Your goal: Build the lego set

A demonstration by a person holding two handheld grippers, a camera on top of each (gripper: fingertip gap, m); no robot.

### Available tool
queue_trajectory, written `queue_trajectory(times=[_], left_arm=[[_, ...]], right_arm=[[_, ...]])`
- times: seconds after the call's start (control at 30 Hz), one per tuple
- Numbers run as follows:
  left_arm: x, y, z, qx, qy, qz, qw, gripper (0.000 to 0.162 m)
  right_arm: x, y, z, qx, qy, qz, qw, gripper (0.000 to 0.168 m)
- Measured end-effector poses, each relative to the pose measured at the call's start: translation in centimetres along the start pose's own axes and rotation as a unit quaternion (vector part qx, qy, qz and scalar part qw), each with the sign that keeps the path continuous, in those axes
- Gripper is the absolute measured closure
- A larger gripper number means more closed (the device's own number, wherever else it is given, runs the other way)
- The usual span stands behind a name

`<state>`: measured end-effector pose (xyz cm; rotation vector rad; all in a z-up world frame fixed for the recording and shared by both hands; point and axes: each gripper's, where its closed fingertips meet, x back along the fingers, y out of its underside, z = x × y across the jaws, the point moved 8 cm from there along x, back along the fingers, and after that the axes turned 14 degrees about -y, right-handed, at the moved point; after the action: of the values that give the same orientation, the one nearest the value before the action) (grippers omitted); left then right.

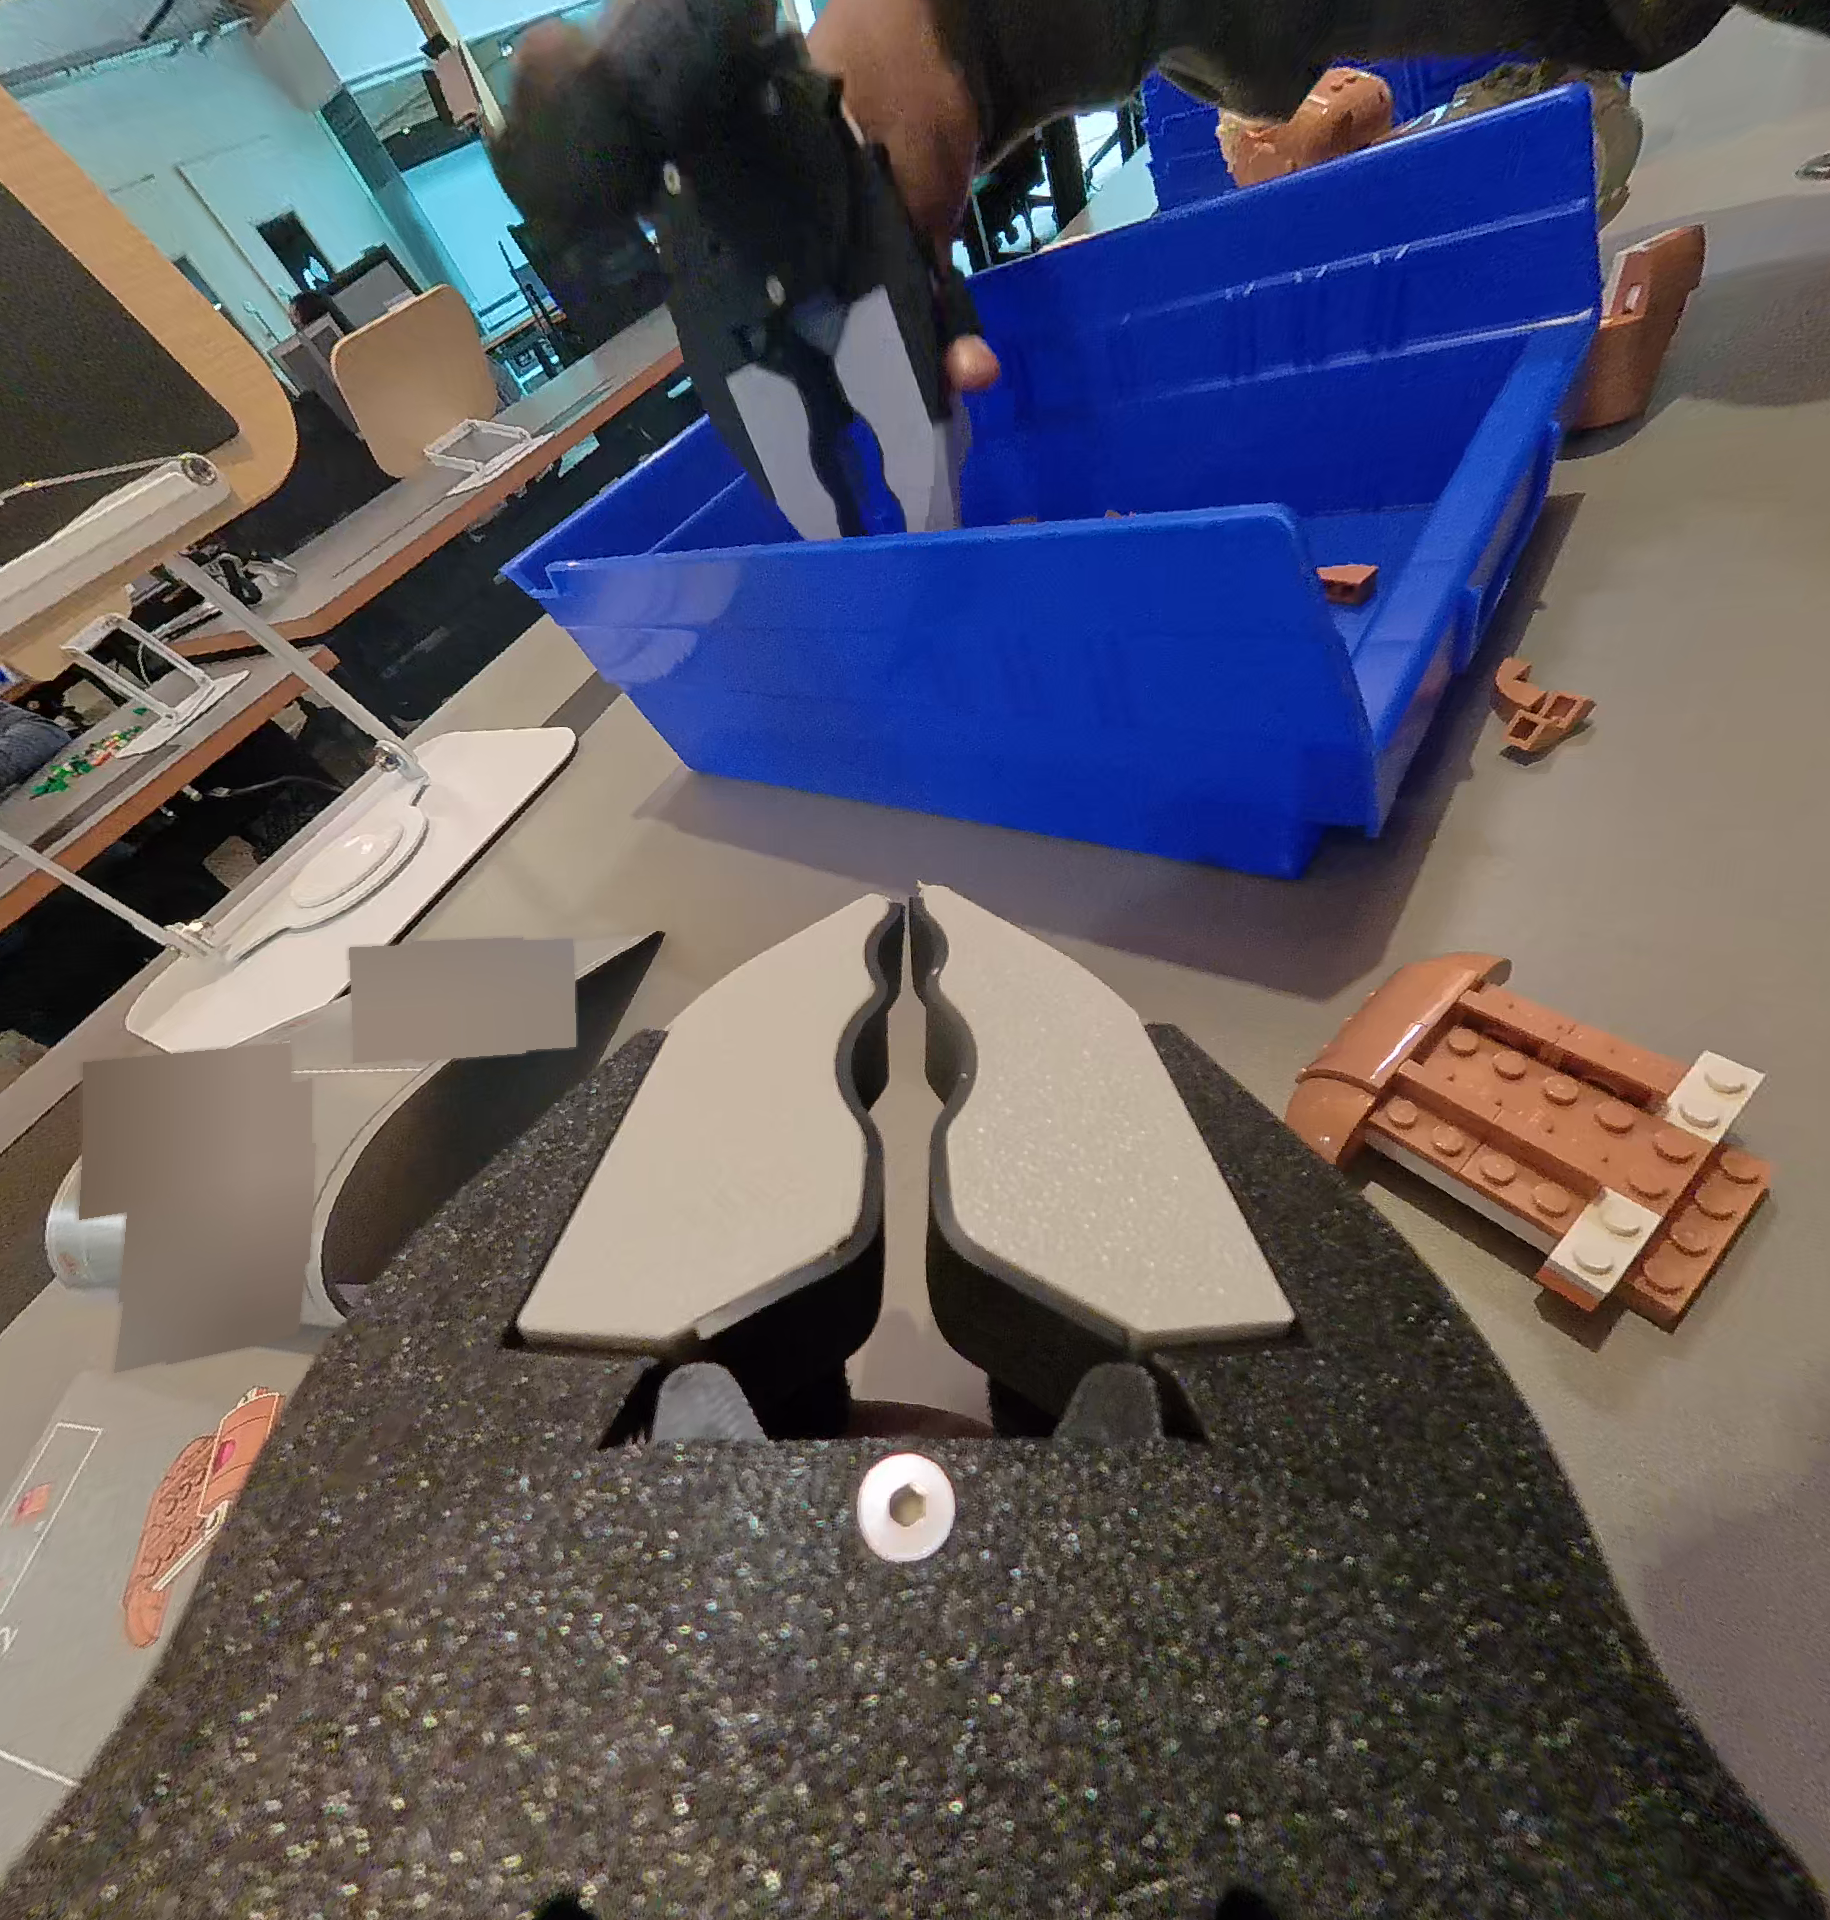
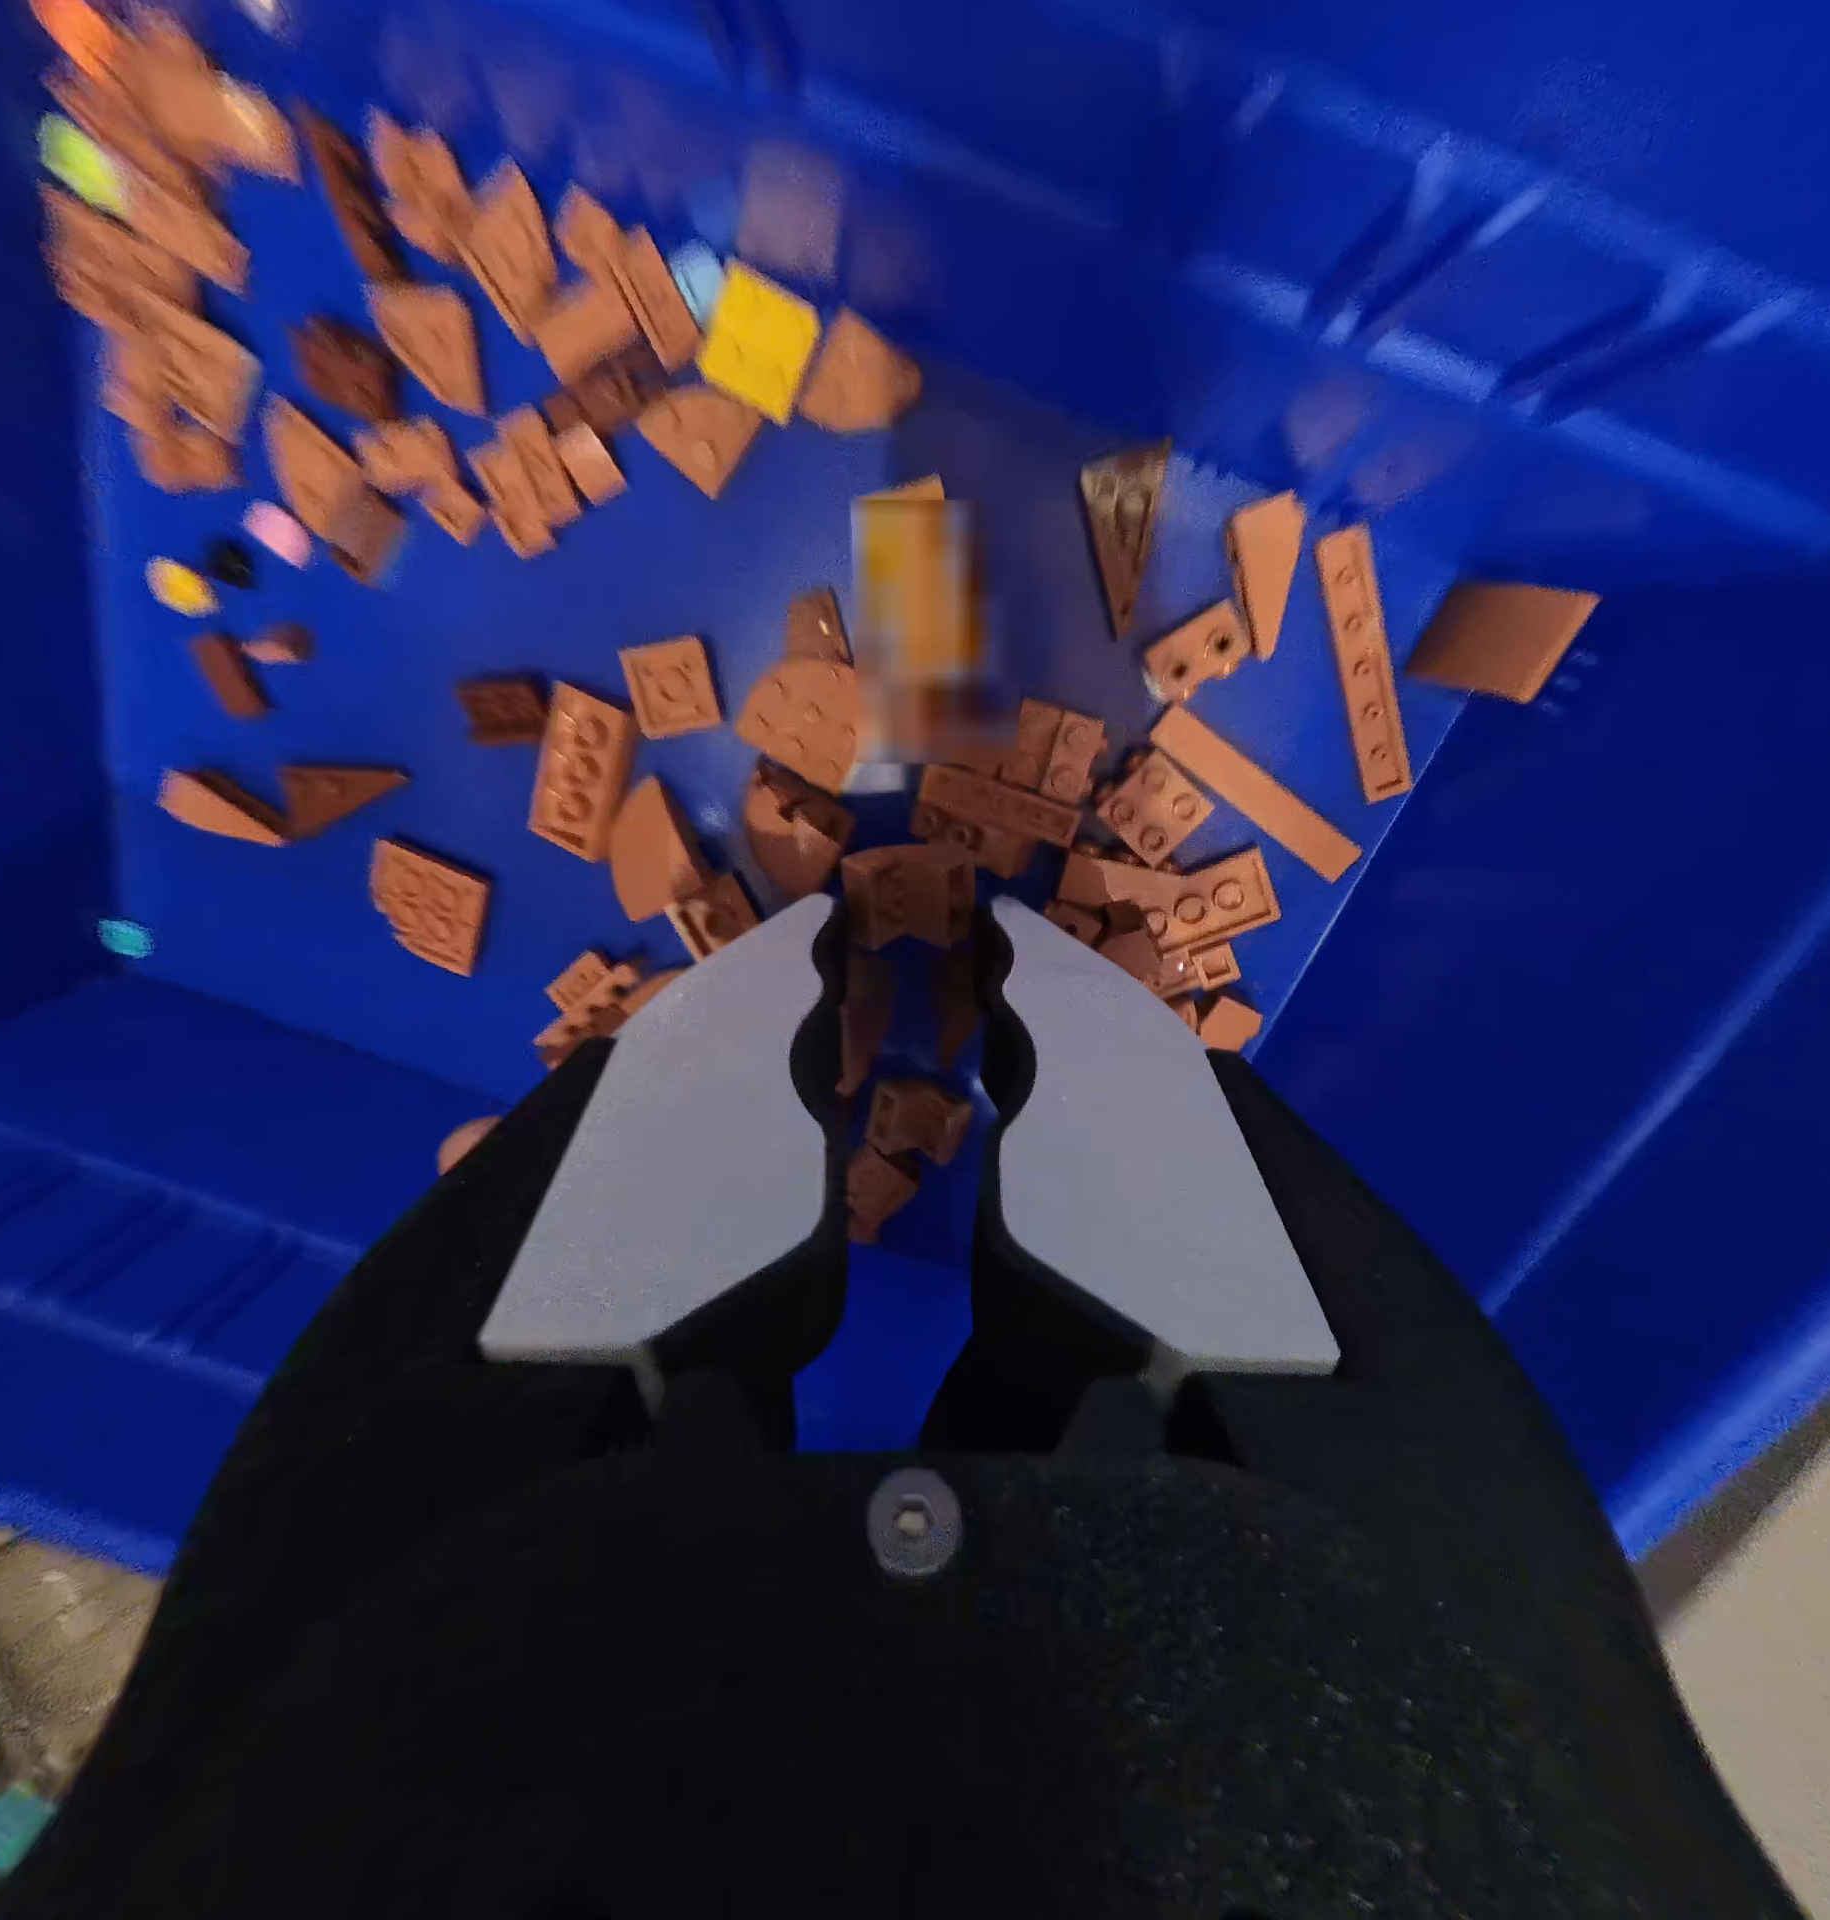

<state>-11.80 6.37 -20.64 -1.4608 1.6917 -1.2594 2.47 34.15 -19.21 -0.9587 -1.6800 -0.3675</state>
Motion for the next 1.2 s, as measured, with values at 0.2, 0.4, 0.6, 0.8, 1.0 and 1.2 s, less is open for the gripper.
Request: queue_trajectory(times=[0.2, 0.4, 0.6, 0.8, 1.0, 1.2], left_arm=[[0.0, 0.1, -0.2, 0.003, -0.002, -0.001, 1.0, 0.161], [0.1, 0.0, -0.3, 0.005, -0.003, 0.002, 1.0, 0.161], [0.2, -0.1, -0.3, 0.005, -0.004, 0.003, 1.0, 0.161], [0.2, -0.2, -0.3, 0.009, -0.002, 0.007, 1.0, 0.161], [0.8, -1.2, 0.0, 0.011, 0.009, 0.037, 0.999, 0.159], [2.2, -2.7, 2.2, -0.024, 0.053, 0.094, 0.994, 0.149]], right_arm=[[3.0, -0.2, -1.1, 0.005, -0.127, 0.194, 0.973, 0.145], [4.3, -0.6, -1.8, 0.021, -0.156, 0.258, 0.953, 0.146], [4.6, -0.9, -2.2, 0.034, -0.162, 0.271, 0.948, 0.146], [4.6, -1.5, -2.9, 0.038, -0.141, 0.276, 0.95, 0.146], [4.4, -4.4, -7.7, 0.015, -0.084, 0.291, 0.953, 0.146], [1.0, -8.5, -15.2, -0.057, -0.084, 0.347, 0.932, 0.146]])
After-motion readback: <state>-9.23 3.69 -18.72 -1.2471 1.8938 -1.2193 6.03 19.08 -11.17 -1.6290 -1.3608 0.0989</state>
